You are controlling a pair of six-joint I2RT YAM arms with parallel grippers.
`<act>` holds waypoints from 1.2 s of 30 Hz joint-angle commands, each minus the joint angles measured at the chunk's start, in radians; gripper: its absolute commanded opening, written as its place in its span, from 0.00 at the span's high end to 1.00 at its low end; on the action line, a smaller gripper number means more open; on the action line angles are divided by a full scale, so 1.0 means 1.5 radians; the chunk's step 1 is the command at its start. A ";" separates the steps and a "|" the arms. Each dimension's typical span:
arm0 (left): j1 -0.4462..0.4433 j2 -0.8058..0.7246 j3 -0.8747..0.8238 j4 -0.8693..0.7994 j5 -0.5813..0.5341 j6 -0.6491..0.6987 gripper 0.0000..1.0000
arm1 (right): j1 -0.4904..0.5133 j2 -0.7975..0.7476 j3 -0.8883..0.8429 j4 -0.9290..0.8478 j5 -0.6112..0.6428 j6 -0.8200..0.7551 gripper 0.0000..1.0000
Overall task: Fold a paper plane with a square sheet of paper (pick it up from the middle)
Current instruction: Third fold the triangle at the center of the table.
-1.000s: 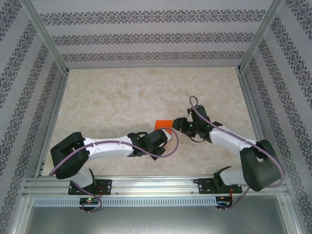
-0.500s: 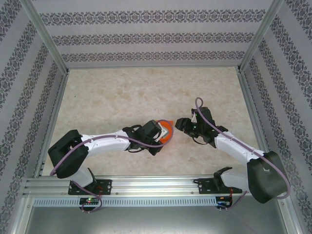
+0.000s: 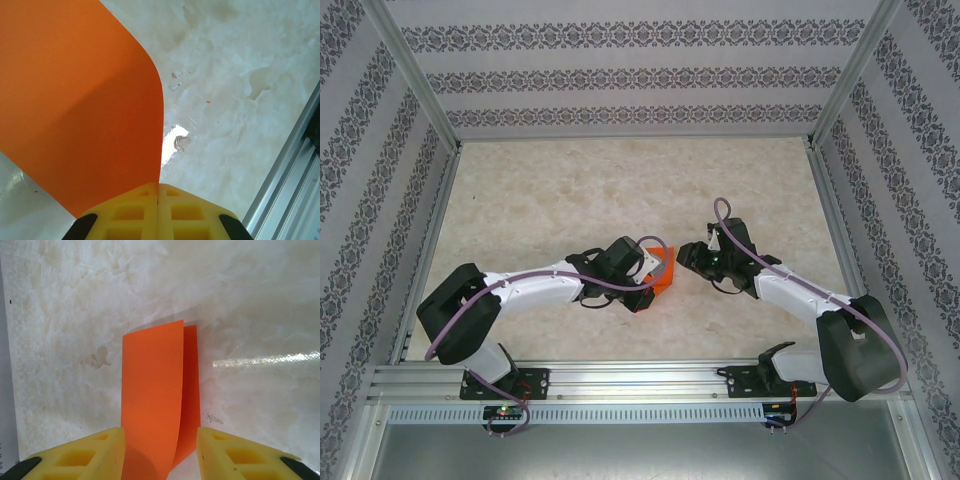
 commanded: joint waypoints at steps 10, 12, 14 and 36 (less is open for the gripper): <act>0.007 0.002 -0.017 0.042 0.028 0.001 1.00 | 0.007 0.031 0.043 0.029 -0.031 -0.012 0.70; 0.007 0.000 -0.017 0.035 0.029 0.005 1.00 | 0.007 0.040 0.043 0.043 -0.041 0.000 0.72; 0.007 0.000 -0.019 0.035 0.029 0.007 1.00 | 0.007 0.052 0.041 0.064 -0.055 0.012 0.75; 0.022 0.024 -0.015 0.029 0.066 0.016 1.00 | 0.033 0.282 0.168 0.029 -0.091 -0.043 0.85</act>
